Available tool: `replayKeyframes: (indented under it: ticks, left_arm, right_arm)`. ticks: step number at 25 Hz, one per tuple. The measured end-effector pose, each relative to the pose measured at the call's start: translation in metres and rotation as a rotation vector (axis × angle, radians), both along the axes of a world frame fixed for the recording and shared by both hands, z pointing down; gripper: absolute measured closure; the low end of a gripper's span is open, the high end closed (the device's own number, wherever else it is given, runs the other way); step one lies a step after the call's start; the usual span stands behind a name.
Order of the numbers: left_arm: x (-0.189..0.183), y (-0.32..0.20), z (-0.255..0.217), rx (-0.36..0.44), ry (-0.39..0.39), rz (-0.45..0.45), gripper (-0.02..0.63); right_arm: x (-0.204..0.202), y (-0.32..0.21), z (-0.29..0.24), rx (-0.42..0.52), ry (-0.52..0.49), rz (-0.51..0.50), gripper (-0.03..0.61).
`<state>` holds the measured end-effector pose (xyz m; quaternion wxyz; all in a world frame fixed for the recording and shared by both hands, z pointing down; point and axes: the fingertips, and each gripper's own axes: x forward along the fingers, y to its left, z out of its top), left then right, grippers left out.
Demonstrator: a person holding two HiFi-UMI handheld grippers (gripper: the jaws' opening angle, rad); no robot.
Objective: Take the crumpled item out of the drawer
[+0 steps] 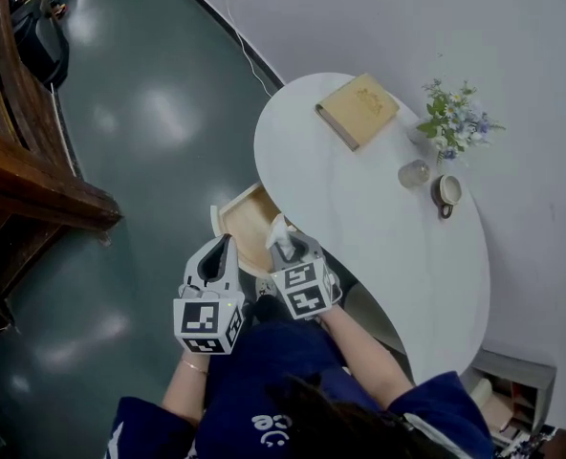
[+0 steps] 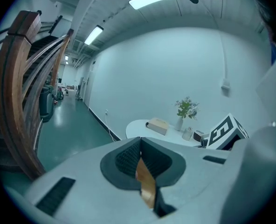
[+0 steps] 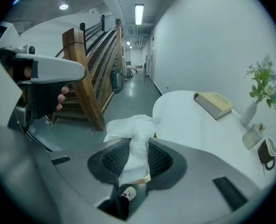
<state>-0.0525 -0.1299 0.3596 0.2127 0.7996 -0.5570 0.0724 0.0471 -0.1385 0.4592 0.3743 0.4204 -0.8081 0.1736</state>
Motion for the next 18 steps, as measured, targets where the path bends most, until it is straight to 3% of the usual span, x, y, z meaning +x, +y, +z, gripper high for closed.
replayKeyframes:
  ticks: [5, 18]
  left_arm:
    - [0.011, -0.005, -0.010, 0.028, -0.005, 0.024, 0.609]
    - [0.027, -0.013, -0.035, 0.098, -0.025, 0.061, 0.609]
  right_arm:
    - [0.007, -0.004, -0.023, 0.029, -0.074, 0.061, 0.466]
    - [0.031, -0.017, -0.085, 0.209, -0.161, 0.121, 0.463]
